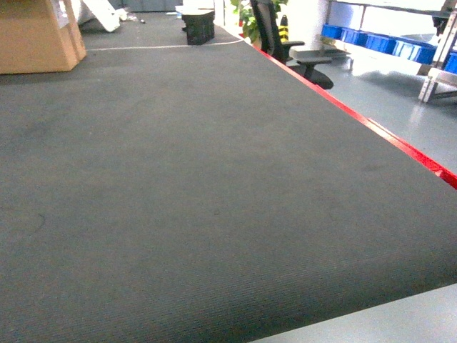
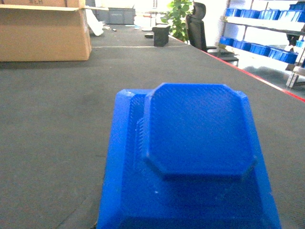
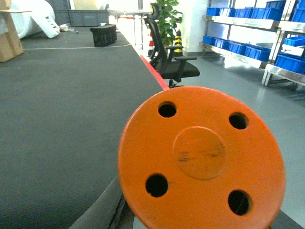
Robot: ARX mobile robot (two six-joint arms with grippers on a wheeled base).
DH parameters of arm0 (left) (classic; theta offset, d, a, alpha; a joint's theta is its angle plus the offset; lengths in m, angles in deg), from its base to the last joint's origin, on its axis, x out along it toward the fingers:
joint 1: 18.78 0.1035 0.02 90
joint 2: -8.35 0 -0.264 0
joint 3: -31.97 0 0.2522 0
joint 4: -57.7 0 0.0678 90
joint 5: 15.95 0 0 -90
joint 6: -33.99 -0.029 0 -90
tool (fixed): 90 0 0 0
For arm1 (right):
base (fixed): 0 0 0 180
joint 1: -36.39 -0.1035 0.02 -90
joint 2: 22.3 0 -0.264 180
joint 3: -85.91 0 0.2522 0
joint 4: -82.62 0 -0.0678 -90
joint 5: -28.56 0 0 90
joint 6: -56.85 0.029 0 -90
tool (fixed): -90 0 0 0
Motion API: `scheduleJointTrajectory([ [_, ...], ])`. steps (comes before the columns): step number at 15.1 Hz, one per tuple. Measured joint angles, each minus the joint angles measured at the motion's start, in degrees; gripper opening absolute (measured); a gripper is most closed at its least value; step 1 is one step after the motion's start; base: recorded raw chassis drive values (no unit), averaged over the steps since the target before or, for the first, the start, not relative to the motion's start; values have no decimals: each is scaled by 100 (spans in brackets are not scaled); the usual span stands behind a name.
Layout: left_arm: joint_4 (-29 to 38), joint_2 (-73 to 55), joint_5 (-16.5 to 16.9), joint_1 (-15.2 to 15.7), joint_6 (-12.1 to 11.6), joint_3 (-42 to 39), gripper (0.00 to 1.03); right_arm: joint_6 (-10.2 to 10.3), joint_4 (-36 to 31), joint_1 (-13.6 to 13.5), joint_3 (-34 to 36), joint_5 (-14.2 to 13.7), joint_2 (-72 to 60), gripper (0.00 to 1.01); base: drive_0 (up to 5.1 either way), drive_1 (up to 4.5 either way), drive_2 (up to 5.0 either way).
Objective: Sort blue parts and orange caps into right shelf containers
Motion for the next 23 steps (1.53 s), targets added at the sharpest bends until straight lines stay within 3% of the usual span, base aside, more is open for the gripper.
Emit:
scheduleJointTrajectory([
  [23,2,0,0,0,0,0,43,0,0,0,0,2,0,43,-158,-158,-158],
])
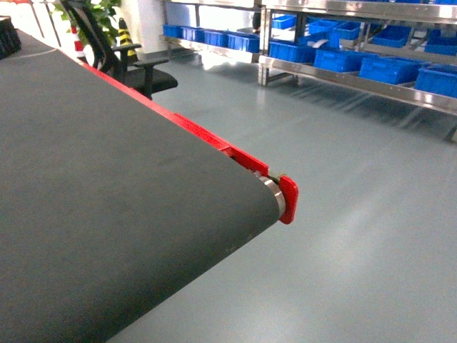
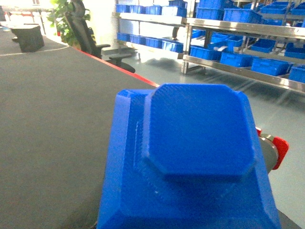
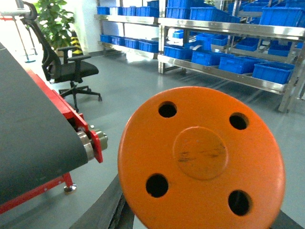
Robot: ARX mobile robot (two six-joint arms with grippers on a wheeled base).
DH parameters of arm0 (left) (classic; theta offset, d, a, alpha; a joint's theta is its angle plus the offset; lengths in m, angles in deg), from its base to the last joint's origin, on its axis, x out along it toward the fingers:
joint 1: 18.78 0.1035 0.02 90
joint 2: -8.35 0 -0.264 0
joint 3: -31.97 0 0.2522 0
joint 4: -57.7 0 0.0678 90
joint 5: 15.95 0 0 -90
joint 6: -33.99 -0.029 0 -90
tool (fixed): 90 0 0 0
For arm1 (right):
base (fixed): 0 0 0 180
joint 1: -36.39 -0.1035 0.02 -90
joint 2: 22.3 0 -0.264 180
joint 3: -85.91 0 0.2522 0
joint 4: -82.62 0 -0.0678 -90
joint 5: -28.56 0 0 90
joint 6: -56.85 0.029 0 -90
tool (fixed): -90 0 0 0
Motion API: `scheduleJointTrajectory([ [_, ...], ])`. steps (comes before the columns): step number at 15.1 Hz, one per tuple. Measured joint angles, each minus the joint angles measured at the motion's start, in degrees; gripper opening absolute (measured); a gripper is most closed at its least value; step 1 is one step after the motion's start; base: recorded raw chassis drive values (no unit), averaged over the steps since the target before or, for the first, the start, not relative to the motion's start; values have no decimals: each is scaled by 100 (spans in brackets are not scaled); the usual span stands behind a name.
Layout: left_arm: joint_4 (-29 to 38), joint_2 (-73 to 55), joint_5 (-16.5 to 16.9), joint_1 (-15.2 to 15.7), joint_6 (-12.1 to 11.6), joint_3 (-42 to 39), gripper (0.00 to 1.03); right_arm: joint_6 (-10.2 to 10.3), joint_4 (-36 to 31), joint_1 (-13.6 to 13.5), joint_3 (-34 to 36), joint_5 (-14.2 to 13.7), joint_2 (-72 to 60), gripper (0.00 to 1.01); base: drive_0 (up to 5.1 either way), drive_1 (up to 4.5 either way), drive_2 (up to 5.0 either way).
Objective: Sort blue parts and orange caps into right shelf containers
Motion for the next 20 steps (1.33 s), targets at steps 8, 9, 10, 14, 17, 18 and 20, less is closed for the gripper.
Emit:
scheduleJointTrajectory([
  [8,0,0,-2,0,0,0,43,0,0,0,0,-2,0,43,-157,-157,-157],
  [9,0,0,0,0,0,0,43,0,0,0,0,-2,0,43,-148,-148,-148],
  [10,0,0,0,0,0,0,43,0,0,0,0,-2,0,43,-148,-148,-148],
  [14,0,0,0,0,0,0,43,0,-2,0,0,-2,0,43,-157,-157,-157],
  [17,0,0,-2,0,2,0,43,0,2,0,0,-2,0,43,-172,-172,-172],
  [18,0,0,-2,0,2,0,43,0,-2,0,0,-2,0,43,-155,-155,-155],
  [20,0,0,-2,0,0,0,43,0,0,0,0,-2,0,43,-151,-151,-151],
])
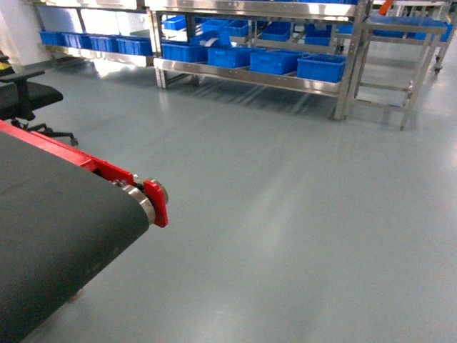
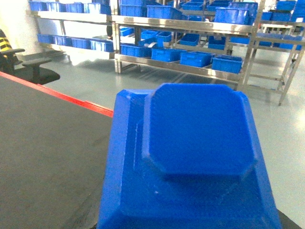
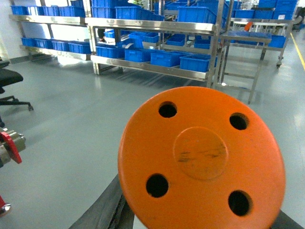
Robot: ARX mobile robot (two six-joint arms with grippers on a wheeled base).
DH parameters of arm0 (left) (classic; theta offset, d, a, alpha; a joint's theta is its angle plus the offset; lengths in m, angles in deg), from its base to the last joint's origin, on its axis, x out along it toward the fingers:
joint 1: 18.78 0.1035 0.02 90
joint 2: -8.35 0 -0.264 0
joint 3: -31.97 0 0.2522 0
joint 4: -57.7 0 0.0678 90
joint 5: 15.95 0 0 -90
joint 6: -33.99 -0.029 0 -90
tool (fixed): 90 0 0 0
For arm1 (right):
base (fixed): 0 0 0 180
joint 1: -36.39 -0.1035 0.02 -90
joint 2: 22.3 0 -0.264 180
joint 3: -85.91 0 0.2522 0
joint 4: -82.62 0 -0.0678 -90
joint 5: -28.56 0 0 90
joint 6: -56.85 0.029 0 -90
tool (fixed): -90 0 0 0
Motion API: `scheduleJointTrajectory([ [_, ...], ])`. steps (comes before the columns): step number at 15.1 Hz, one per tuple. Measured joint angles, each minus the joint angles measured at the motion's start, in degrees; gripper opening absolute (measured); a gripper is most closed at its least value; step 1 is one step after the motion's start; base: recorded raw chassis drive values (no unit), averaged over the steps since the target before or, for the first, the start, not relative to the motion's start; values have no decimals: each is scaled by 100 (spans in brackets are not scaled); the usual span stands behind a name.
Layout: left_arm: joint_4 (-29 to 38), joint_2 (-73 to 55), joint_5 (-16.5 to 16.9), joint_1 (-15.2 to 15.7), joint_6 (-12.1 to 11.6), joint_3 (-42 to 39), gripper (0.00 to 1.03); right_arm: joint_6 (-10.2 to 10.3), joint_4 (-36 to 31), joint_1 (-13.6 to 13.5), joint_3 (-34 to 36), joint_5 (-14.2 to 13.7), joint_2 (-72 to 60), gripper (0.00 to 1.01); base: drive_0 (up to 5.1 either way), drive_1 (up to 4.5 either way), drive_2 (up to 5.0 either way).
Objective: Sort blue parts and orange caps into right shelf containers
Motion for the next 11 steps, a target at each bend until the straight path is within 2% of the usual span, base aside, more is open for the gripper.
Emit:
scheduleJointTrajectory([
  [11,0,0,2,0,0,0,43,0,0,0,0,2,0,43,-160,-160,-160],
])
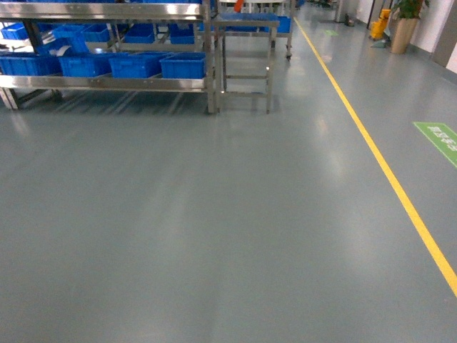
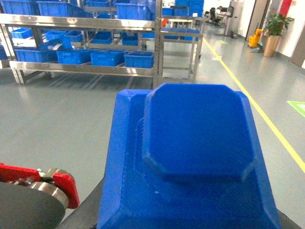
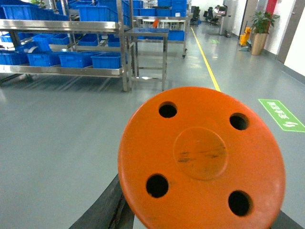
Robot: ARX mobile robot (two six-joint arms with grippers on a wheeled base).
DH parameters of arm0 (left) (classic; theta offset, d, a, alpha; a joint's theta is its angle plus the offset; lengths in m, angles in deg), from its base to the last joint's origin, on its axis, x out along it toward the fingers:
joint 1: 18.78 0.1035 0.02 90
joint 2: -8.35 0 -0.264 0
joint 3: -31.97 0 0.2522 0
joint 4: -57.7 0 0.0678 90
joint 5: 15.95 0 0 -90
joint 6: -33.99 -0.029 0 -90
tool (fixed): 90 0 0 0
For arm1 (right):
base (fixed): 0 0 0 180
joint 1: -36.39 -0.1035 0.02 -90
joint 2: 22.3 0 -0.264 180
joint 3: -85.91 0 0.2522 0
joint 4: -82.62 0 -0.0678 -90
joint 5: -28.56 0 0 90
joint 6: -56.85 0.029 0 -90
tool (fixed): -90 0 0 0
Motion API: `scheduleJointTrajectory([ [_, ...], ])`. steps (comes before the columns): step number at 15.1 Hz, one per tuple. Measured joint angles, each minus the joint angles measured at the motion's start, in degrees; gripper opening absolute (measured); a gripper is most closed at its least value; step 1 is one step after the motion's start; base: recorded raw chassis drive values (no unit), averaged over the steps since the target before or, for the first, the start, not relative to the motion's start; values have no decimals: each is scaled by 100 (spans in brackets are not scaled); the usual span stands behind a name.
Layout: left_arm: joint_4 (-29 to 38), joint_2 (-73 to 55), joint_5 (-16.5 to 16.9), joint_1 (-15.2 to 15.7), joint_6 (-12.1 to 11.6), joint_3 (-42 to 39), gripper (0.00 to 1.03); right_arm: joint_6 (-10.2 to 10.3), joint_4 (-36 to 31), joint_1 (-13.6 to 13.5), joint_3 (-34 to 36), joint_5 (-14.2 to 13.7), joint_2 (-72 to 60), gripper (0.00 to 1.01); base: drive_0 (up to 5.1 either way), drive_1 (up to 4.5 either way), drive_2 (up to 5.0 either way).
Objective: Sort blue parts and orange caps into right shelf containers
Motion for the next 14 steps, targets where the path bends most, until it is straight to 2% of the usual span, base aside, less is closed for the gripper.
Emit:
scheduleJointTrajectory([
  [7,0,0,0,0,2,0,43,0,0,0,0,-2,0,43,-151,-151,-151],
  [14,2,0,7,0,2,0,43,0,-11,0,0,-2,0,43,-29,399,-458],
])
